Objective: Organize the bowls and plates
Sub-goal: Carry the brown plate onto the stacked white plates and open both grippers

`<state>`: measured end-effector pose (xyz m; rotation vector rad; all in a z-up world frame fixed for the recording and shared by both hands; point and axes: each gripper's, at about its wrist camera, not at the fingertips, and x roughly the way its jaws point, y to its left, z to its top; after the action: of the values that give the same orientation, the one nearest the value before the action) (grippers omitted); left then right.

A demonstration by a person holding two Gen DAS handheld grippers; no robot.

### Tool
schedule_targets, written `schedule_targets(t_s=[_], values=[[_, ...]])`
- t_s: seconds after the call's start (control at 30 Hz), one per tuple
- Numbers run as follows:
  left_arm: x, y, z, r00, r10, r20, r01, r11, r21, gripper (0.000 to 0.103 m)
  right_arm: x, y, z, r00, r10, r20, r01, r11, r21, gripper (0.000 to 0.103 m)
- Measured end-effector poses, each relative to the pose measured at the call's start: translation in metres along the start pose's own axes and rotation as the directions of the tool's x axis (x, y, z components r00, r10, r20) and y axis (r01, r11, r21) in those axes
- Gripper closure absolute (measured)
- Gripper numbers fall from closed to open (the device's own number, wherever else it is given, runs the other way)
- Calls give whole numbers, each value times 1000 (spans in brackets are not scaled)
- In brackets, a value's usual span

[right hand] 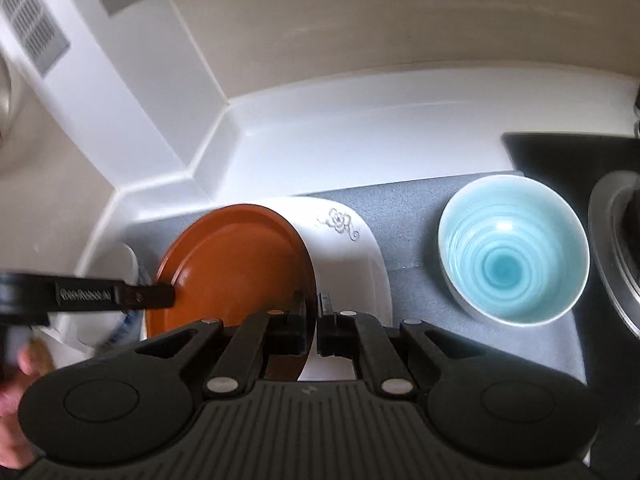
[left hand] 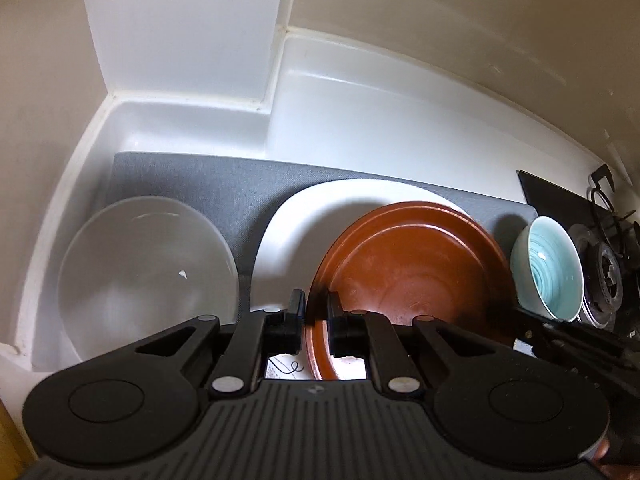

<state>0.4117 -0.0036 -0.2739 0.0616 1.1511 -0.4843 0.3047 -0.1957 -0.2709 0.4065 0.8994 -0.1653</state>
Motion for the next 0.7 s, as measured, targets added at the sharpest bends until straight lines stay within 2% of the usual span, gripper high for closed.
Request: schedule_targets(t_s=[0.07, 0.23, 0.37, 0.47, 0.6, 0.7], values=[[7, 1, -1, 1000, 19, 6, -19, 1000, 8, 92, 6, -2, -3, 1000, 8, -2, -8, 1000, 1, 98], [25, 8, -2, 1000, 5, -9, -5, 1000, -15, 94, 21, -7, -4, 1000, -7, 9, 7, 1000, -27, 98], [32, 13, -5, 999, -28, -23, 27, 999, -28, 95, 28, -16, -5, 1000, -13, -2, 13, 1000, -9, 98], [16, 16, -8, 997, -73, 24, 74, 997, -28, 94, 22, -25, -6, 1000, -8, 5, 8, 1000, 14, 96], [-2, 8, -16, 994, -42, 99, 35, 997, 63, 94, 11, -27, -11, 1000, -12, 4, 12, 1000, -11, 96], [9, 2, -22, 996, -67, 57, 61, 994, 95, 94, 9, -20, -16, 1000, 22, -10, -22, 999, -47, 95]])
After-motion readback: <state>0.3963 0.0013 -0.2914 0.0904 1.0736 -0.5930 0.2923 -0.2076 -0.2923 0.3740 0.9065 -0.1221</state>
